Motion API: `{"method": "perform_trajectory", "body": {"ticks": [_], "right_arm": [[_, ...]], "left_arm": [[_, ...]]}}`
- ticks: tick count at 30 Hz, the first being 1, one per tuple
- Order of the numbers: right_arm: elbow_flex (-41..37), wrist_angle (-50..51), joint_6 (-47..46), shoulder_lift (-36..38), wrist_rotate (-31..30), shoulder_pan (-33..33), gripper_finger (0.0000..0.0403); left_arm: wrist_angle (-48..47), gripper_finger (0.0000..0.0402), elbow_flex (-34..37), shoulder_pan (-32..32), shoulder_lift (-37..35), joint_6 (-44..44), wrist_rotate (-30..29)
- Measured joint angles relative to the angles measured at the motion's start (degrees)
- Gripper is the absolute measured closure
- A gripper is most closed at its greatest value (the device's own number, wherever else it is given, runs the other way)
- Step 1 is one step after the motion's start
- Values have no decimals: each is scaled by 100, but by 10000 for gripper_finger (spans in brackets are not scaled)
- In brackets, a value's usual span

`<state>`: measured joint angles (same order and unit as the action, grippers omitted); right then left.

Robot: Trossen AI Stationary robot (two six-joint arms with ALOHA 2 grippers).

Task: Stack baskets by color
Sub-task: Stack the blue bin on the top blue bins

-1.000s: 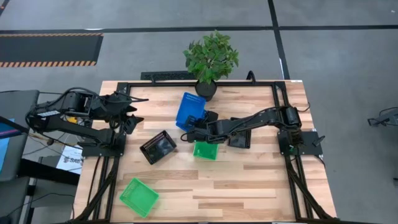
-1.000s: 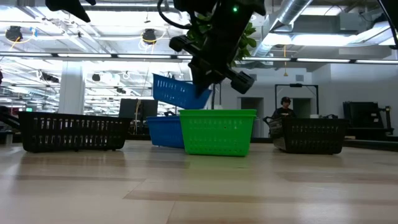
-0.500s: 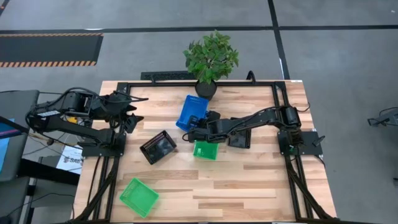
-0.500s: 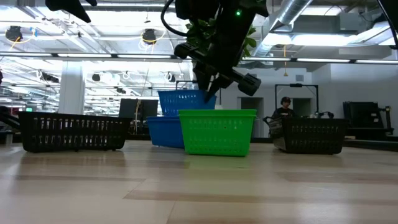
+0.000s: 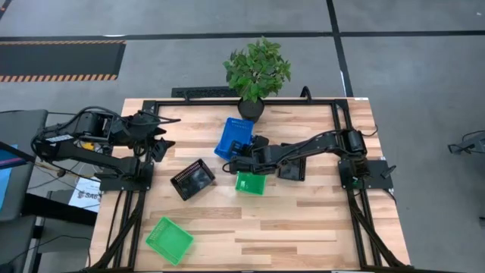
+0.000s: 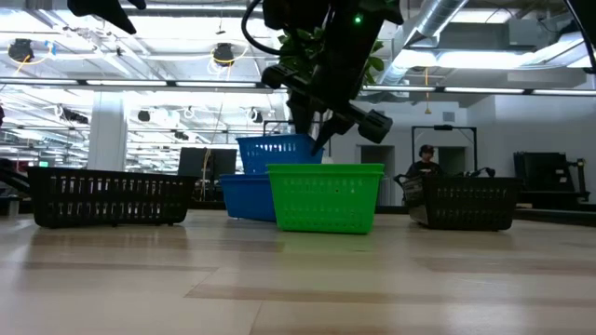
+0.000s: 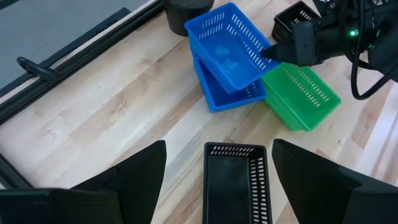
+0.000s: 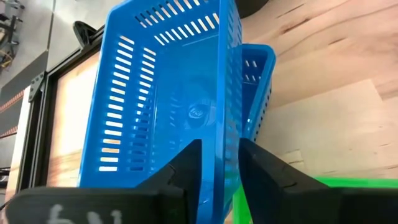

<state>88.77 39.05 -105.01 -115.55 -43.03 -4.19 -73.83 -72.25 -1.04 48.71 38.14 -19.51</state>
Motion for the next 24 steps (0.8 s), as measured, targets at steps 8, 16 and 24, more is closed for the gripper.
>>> {"method": "perform_trajectory", "body": {"ticks": [8,16,24], "right_arm": [[0,158,-76,0,-13,-65,275],[2,535,-603,0,-39,-113,274],[0,218,-599,-2,-13,-140,275]], "left_arm": [[-1,120,0,0,0,6,-4],[-1,120,0,0,0,17,-34],[-1,120,0,0,0,28,-36]]}}
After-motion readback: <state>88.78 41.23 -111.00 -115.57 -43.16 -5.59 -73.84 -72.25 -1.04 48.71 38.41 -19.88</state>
